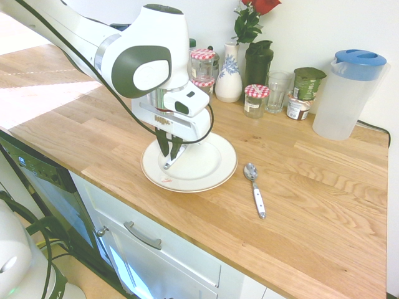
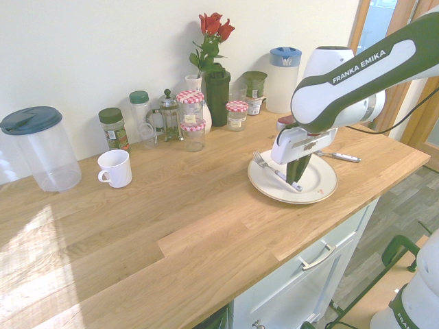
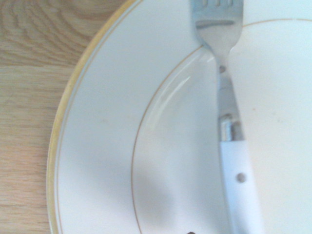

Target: Put the fork into the plate

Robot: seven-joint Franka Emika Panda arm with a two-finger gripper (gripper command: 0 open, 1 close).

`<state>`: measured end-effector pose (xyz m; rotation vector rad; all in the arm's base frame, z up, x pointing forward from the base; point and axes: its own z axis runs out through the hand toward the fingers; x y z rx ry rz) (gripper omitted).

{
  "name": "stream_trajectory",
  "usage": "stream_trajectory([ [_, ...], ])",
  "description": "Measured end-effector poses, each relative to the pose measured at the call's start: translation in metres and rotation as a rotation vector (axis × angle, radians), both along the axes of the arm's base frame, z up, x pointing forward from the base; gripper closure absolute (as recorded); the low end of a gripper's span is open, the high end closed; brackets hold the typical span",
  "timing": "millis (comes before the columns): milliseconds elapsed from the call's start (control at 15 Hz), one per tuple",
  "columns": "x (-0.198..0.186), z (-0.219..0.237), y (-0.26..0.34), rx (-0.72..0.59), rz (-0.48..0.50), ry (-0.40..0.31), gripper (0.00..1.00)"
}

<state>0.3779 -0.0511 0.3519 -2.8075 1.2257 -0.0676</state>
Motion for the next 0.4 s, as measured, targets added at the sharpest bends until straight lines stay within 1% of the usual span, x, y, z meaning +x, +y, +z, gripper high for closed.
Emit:
stream_trajectory([
  [200,0.007,0.011,-0.001,-0.003,-0.004,-0.023,0.0],
  [400,0.02,0.033,-0.004,-0.009,-0.017,-0.073,0.0],
])
